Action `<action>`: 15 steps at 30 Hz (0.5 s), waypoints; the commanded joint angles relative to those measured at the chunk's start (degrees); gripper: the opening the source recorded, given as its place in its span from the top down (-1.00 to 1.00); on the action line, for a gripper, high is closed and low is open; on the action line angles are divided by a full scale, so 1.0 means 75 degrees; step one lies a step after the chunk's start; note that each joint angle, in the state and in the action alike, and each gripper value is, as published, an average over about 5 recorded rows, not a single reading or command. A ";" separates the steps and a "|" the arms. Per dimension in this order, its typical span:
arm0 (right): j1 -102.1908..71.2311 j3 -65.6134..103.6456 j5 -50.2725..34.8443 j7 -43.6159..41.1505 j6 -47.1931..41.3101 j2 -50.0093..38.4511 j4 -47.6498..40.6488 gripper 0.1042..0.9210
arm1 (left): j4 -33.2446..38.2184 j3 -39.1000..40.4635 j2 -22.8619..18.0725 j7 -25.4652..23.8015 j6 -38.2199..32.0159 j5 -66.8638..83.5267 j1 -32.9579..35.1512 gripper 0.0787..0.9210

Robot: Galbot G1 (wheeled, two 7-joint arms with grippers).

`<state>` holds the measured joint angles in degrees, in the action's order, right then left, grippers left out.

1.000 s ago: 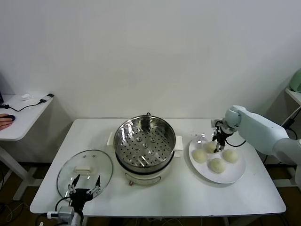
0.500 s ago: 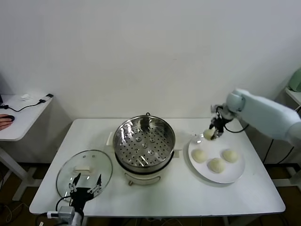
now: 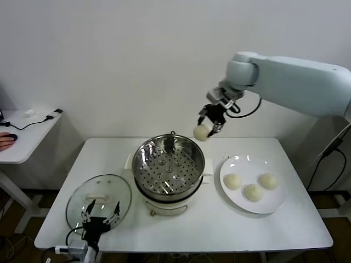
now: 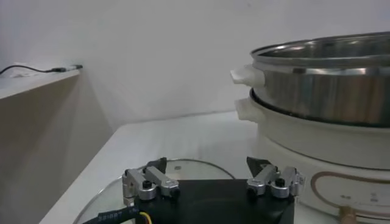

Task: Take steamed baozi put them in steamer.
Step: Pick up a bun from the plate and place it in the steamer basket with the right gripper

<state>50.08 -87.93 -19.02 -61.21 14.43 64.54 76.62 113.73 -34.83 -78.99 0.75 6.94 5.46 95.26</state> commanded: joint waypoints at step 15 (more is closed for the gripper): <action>-0.3220 0.1477 0.4340 0.1810 0.2887 0.1707 -0.3186 -0.18 | 0.0043 0.0071 -0.0054 0.0030 -0.0018 -0.0081 0.0087 -0.77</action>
<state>34.14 -81.09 4.55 -51.54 30.57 72.68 63.52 114.03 -34.30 -79.41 0.98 6.85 4.86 95.89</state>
